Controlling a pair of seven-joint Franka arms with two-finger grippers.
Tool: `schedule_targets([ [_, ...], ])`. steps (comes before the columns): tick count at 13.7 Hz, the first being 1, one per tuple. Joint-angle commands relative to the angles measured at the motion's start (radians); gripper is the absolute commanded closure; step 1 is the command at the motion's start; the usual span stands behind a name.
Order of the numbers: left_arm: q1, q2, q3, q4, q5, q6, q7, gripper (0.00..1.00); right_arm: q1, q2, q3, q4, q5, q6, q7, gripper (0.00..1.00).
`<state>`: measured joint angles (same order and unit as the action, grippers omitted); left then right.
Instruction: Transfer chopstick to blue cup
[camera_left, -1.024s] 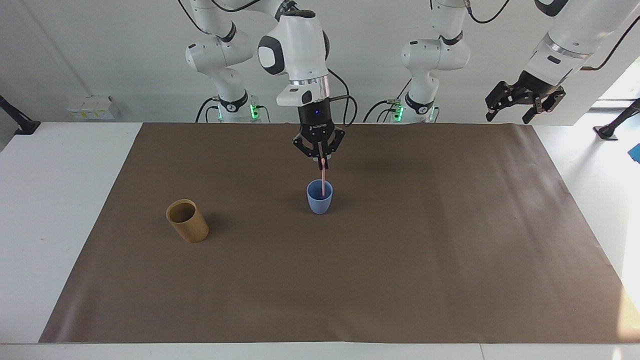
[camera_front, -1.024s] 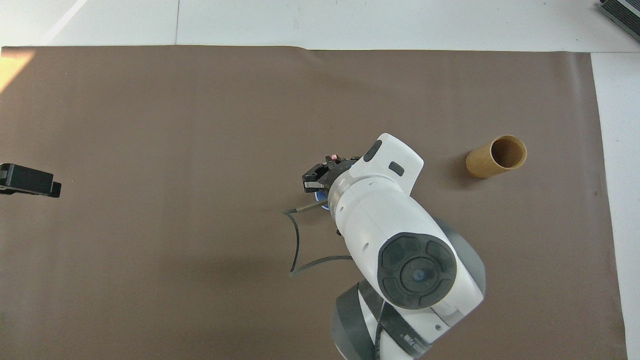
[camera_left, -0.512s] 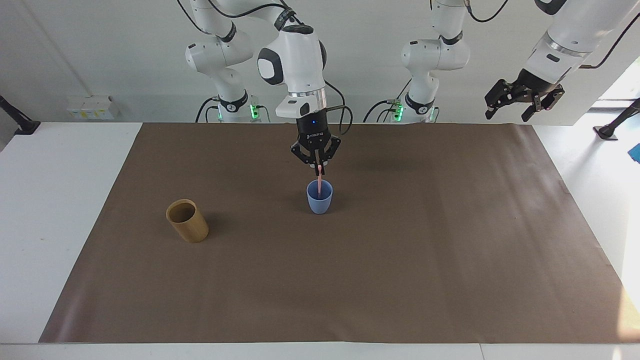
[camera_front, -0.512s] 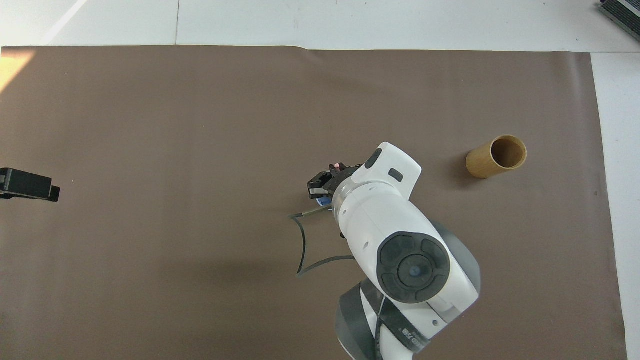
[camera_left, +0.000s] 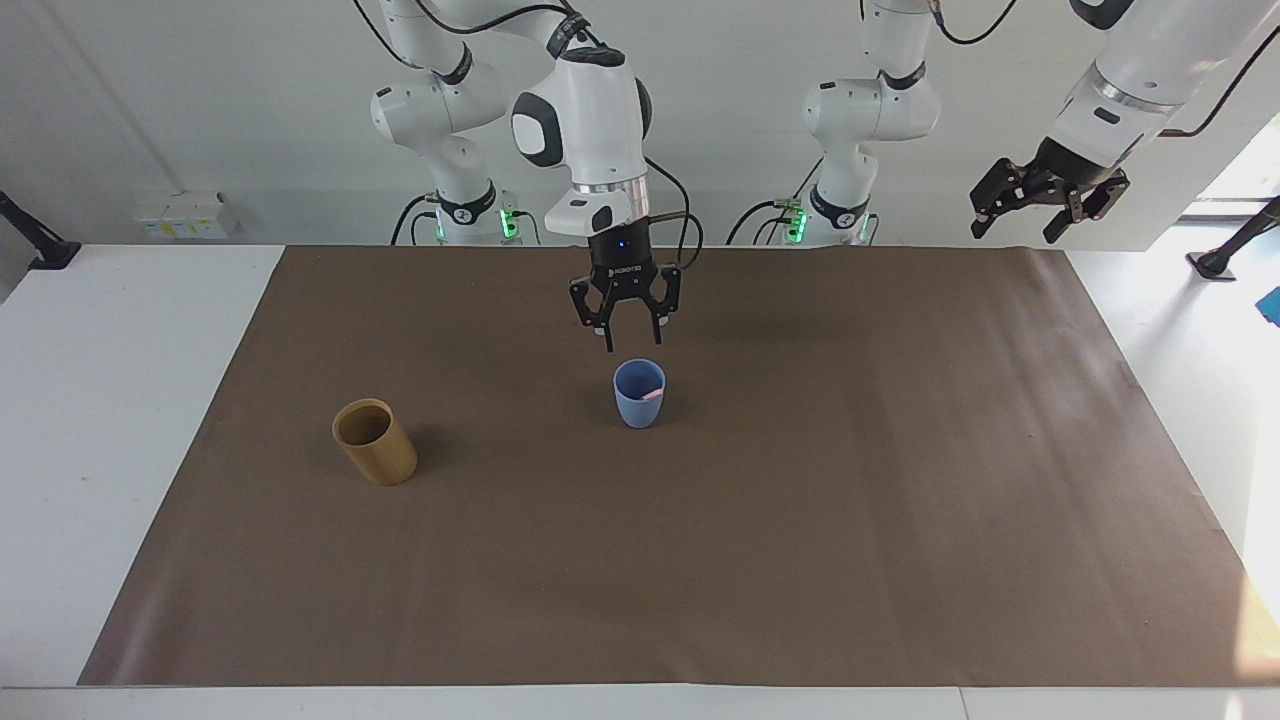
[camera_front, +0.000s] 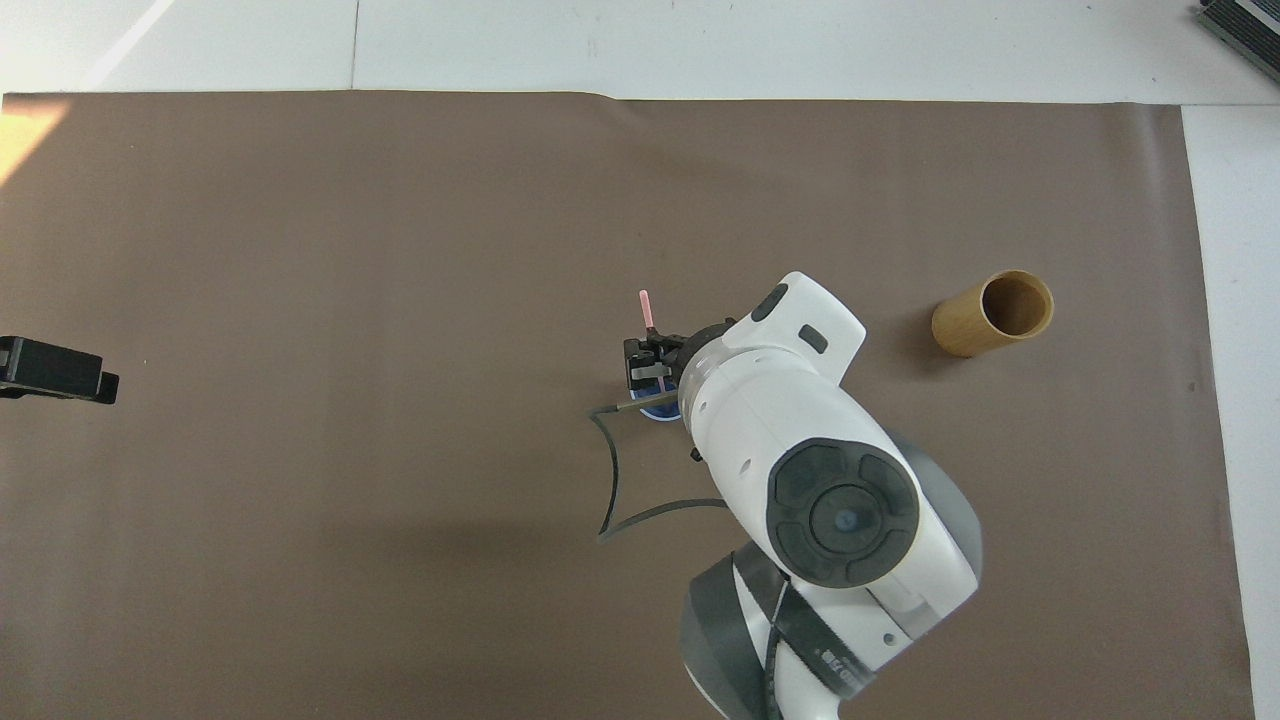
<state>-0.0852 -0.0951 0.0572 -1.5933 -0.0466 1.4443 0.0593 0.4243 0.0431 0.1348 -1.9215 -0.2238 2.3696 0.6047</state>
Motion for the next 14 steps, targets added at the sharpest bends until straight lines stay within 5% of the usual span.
schedule_targets([
  [1,0.007,-0.022,-0.004,-0.019,-0.006,0.002,0.001,0.00,-0.093,-0.025,0.002,0.038,0.038,-0.105,0.017,0.00],
  [4,0.009,-0.022,-0.004,-0.019,-0.006,0.002,0.001,0.00,-0.228,-0.061,-0.001,0.091,0.164,-0.271,-0.014,0.00],
  [9,0.009,-0.022,-0.004,-0.019,-0.006,0.002,0.001,0.00,-0.407,-0.091,-0.006,0.233,0.172,-0.577,-0.250,0.00],
  [14,0.009,-0.022,-0.004,-0.019,-0.006,0.002,0.001,0.00,-0.450,-0.066,-0.014,0.338,0.230,-0.762,-0.284,0.00],
])
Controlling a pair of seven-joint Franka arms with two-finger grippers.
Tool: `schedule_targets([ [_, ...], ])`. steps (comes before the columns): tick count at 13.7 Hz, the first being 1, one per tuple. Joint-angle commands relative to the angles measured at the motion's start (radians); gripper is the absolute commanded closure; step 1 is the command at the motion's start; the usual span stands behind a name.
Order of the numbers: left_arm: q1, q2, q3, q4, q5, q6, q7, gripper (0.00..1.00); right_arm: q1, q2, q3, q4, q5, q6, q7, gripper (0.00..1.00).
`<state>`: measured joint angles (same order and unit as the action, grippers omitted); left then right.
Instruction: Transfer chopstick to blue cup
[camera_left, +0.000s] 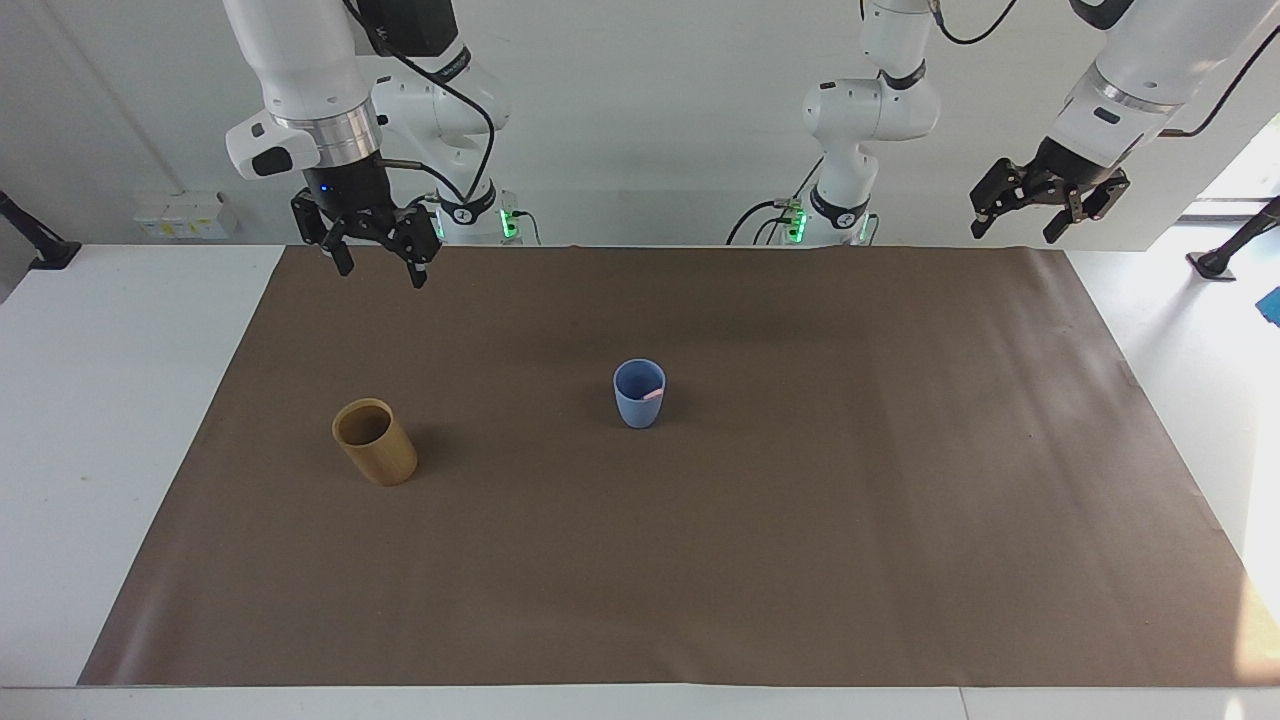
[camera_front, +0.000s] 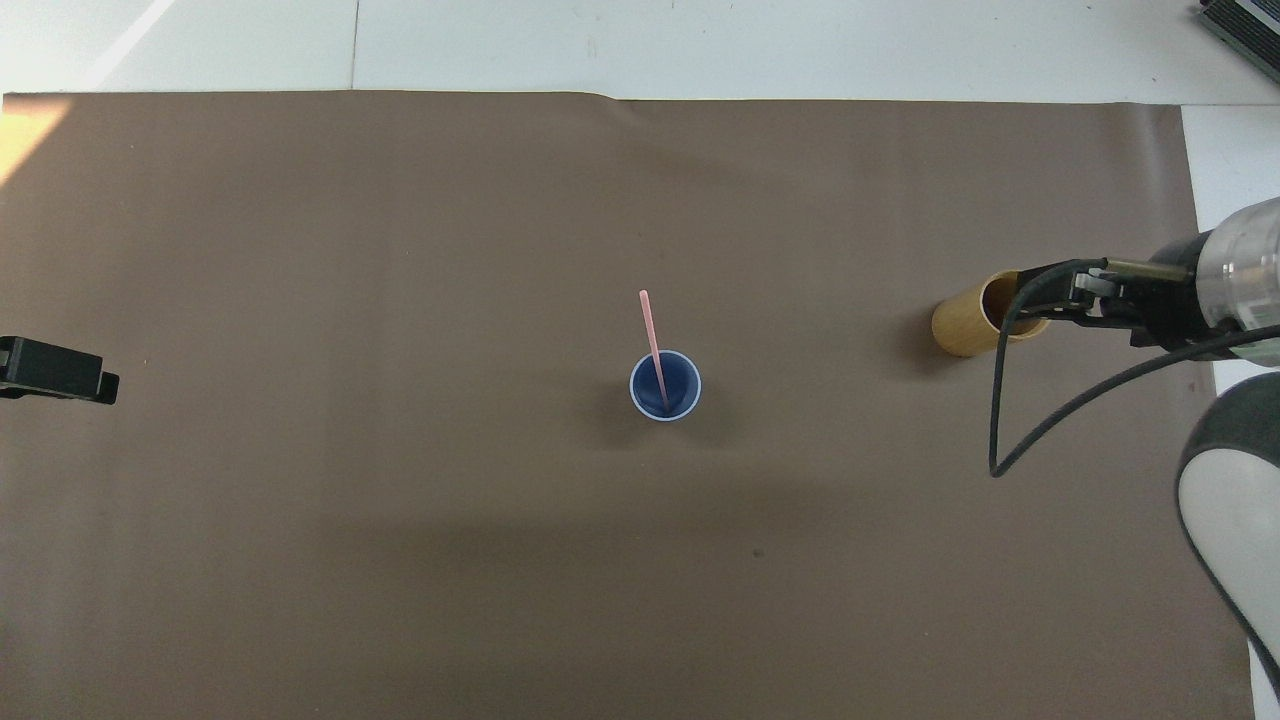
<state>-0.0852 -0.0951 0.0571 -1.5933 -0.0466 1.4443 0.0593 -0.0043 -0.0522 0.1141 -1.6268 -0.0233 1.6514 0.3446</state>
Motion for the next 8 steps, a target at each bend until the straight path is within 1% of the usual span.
schedule_targets([
  [1,0.009,-0.021,-0.003,-0.019,-0.006,0.002,0.001,0.00,-0.023,0.029,0.007,0.067,0.054,-0.056,-0.026,0.00],
  [2,0.009,-0.021,-0.003,-0.019,-0.006,0.002,0.001,0.00,-0.026,0.034,0.007,0.073,0.068,-0.085,-0.027,0.00],
  [3,0.009,-0.021,-0.003,-0.019,-0.006,0.002,0.001,0.00,-0.028,0.058,0.007,0.102,0.081,-0.094,-0.027,0.00],
  [4,0.009,-0.021,-0.003,-0.019,-0.006,0.002,0.001,0.00,-0.031,0.057,0.006,0.104,0.085,-0.073,-0.047,0.00],
  [8,0.009,-0.021,-0.003,-0.019,-0.006,0.002,0.001,0.00,-0.033,0.034,0.002,0.059,0.068,-0.061,-0.065,0.00],
])
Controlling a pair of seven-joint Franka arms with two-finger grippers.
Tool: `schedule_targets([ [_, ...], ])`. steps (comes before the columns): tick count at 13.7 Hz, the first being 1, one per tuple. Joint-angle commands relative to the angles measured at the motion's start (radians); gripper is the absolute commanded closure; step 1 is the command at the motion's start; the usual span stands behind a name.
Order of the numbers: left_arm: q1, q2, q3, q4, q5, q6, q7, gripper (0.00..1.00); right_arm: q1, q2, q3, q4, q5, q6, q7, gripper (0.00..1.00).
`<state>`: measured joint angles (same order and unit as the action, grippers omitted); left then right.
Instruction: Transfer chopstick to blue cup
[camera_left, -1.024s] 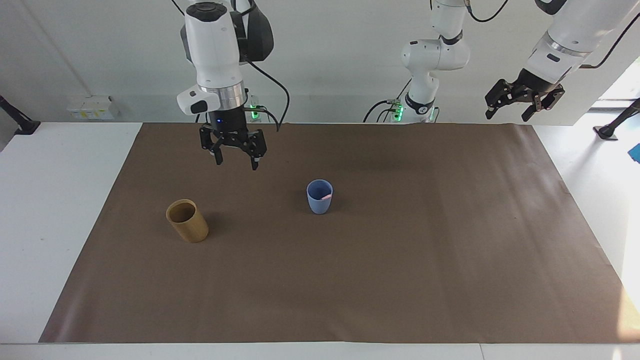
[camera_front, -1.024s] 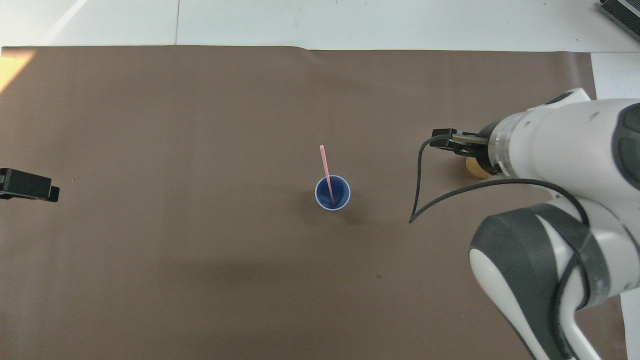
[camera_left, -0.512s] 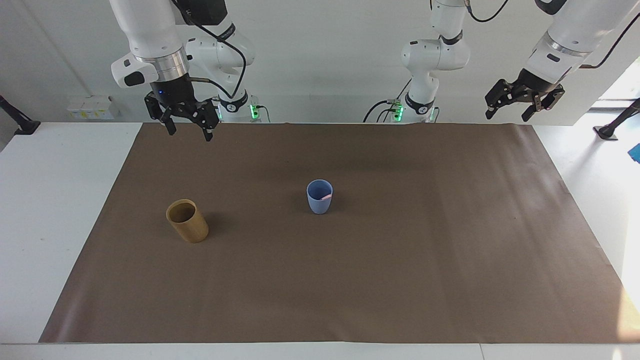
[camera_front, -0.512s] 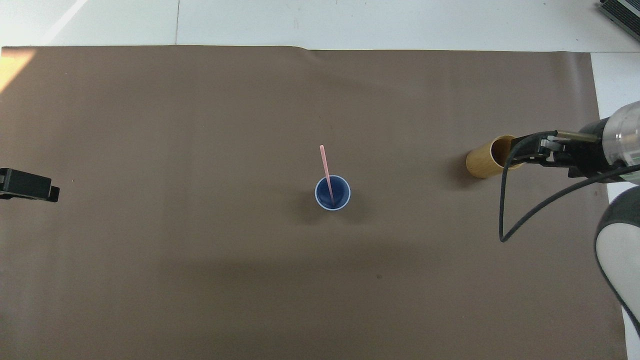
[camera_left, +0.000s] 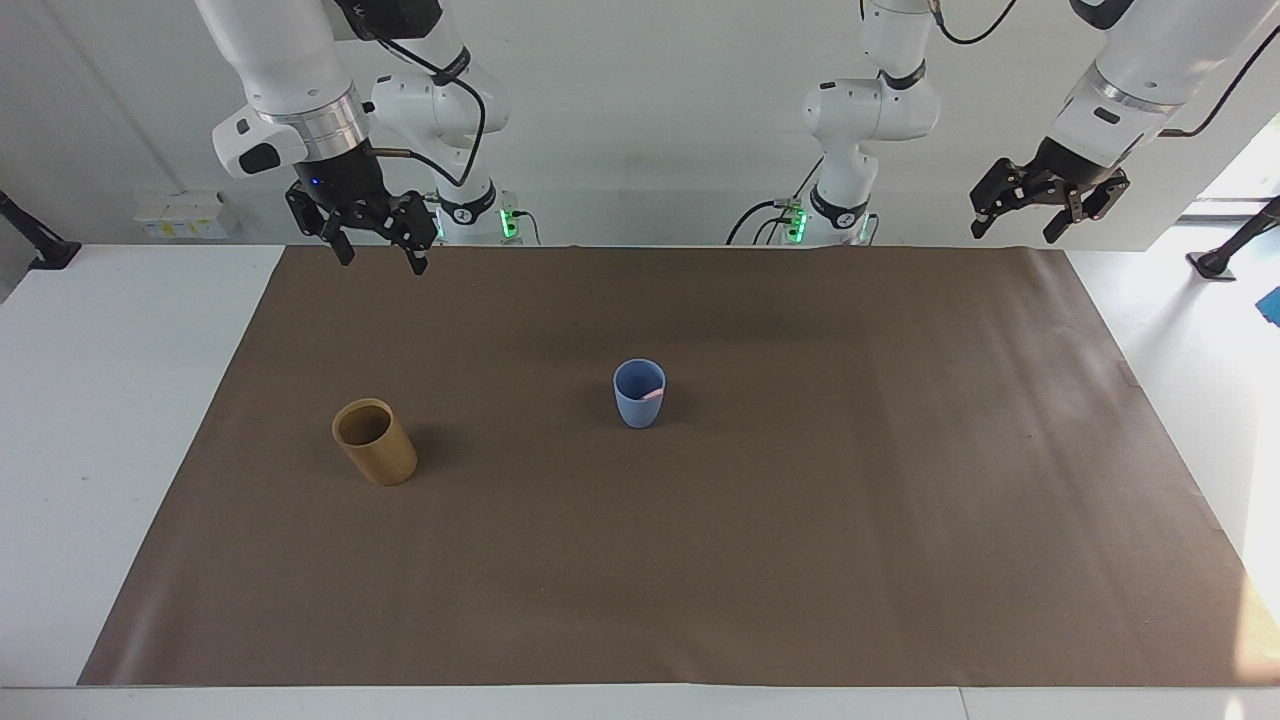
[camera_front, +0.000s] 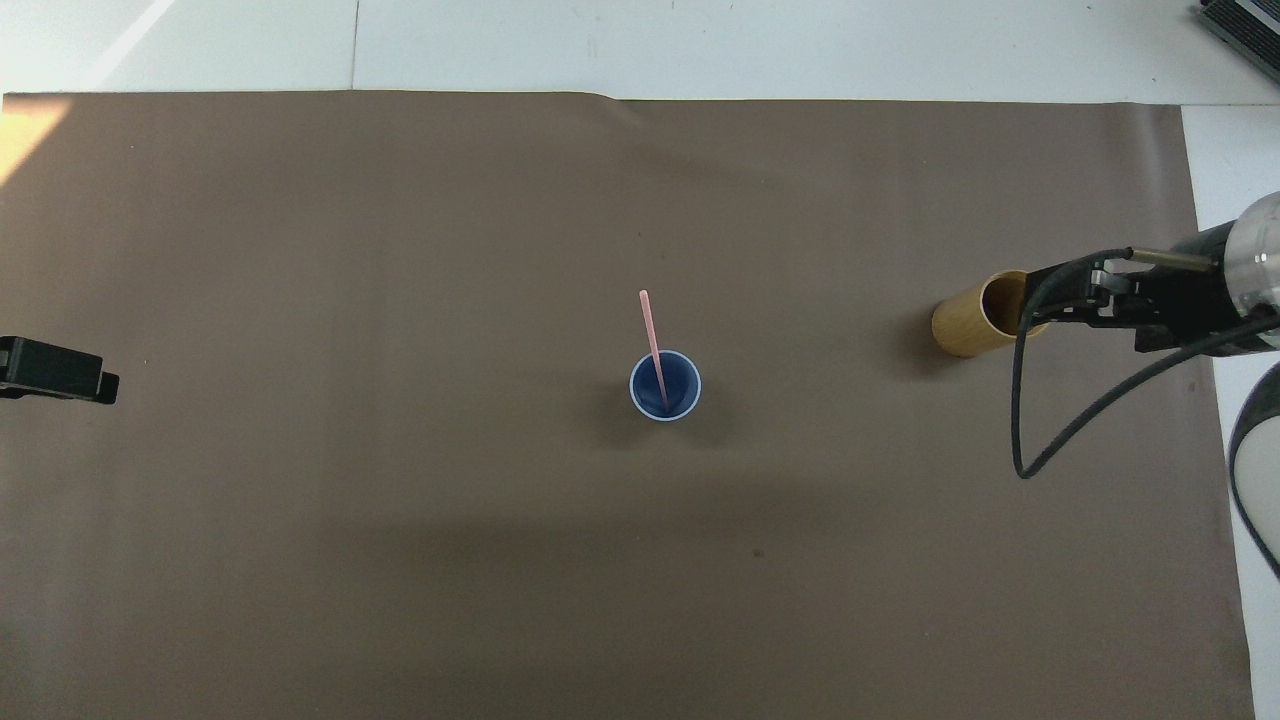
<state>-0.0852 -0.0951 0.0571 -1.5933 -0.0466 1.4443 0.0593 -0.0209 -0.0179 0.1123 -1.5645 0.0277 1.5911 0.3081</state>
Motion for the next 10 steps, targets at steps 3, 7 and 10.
schedule_targets([
  [3,0.009,-0.021,-0.003,-0.019,-0.006,0.002,0.001,0.00,-0.016,-0.016,0.003,-0.035,0.017,0.035,-0.047,0.00],
  [7,0.009,-0.021,-0.003,-0.019,-0.006,0.002,0.001,0.00,-0.014,-0.042,0.003,-0.074,-0.032,0.043,-0.142,0.00],
  [10,0.009,-0.021,-0.003,-0.019,-0.006,0.002,0.001,0.00,-0.014,-0.042,0.004,-0.074,-0.031,0.049,-0.136,0.00],
])
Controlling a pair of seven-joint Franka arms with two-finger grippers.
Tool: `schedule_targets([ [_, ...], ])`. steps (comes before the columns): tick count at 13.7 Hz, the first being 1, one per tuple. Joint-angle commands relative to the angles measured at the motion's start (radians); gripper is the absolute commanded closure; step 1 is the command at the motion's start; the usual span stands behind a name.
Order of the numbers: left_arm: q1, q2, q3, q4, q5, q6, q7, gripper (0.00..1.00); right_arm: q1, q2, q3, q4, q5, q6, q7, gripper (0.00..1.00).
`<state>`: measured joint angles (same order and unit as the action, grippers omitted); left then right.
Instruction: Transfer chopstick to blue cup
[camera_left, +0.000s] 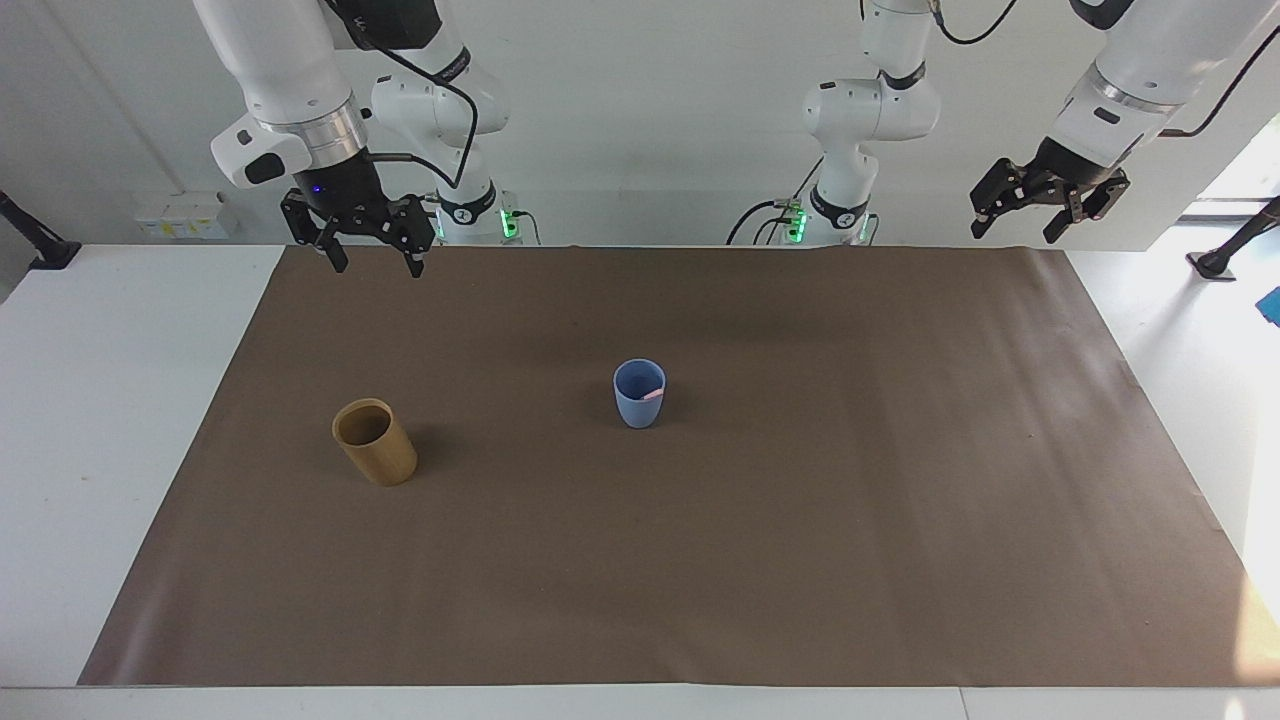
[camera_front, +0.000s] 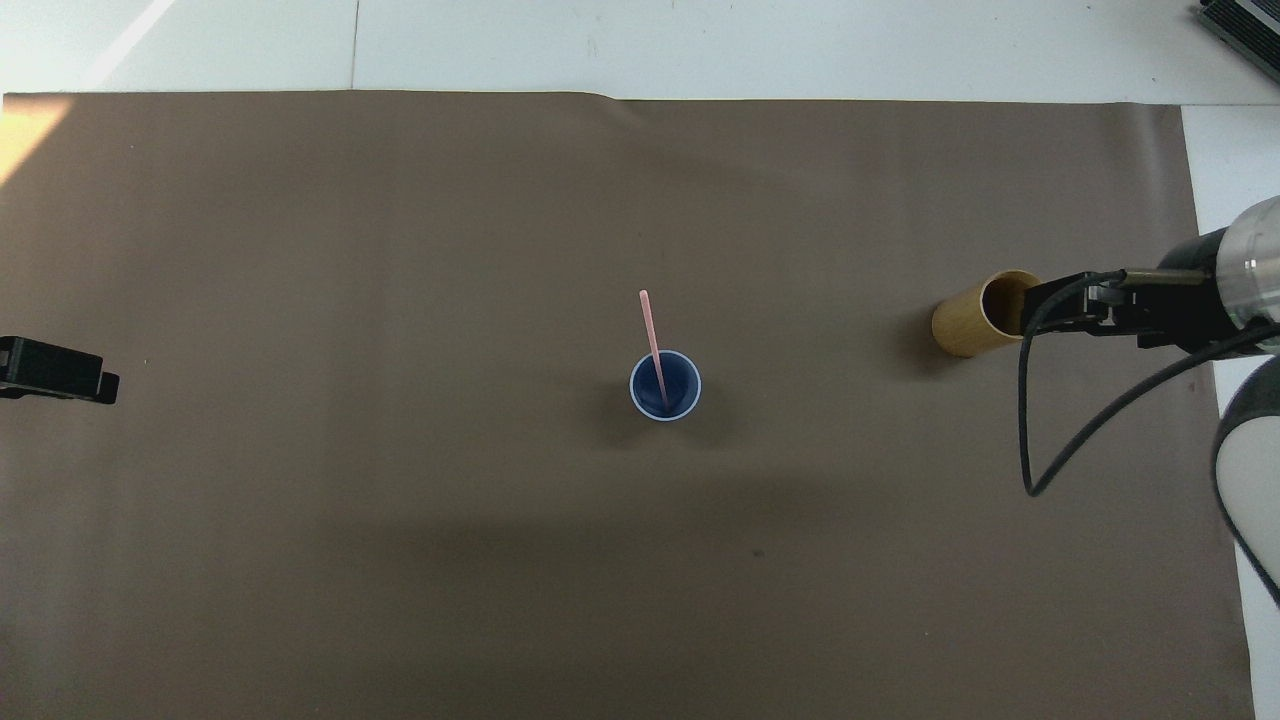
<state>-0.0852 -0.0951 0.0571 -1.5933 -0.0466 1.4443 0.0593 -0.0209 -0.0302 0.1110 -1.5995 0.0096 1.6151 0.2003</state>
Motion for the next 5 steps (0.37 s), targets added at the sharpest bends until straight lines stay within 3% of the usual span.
schedule_targets([
  [1,0.009,-0.021,-0.003,-0.019,-0.006,0.002,0.001,0.00,-0.014,-0.030,0.006,-0.039,-0.013,0.025,-0.027,0.00],
  [5,0.009,-0.021,-0.003,-0.019,-0.006,0.002,0.001,0.00,-0.013,-0.030,0.006,-0.039,-0.011,0.023,0.001,0.00],
])
